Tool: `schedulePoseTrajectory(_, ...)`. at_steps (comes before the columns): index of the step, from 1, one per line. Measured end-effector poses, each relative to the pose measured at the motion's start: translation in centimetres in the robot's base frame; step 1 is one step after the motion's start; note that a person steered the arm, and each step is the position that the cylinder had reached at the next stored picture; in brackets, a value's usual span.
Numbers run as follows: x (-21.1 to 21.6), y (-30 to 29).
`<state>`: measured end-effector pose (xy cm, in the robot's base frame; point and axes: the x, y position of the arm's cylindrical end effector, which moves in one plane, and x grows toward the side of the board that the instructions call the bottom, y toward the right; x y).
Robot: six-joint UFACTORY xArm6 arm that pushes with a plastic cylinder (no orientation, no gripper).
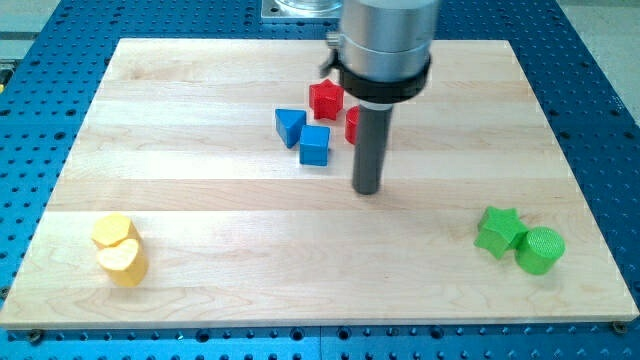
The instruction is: Place the cube below the triangle
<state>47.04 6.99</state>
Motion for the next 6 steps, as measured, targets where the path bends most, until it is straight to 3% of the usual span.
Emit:
schedulePoseTrajectory(2,-1.4,7.0)
schedulePoseTrajectory(3,-4.0,6.4)
schedulePoseTrajectory(5,-5.6,-4.6)
schedulePoseTrajectory(6,-5.8,-5.0)
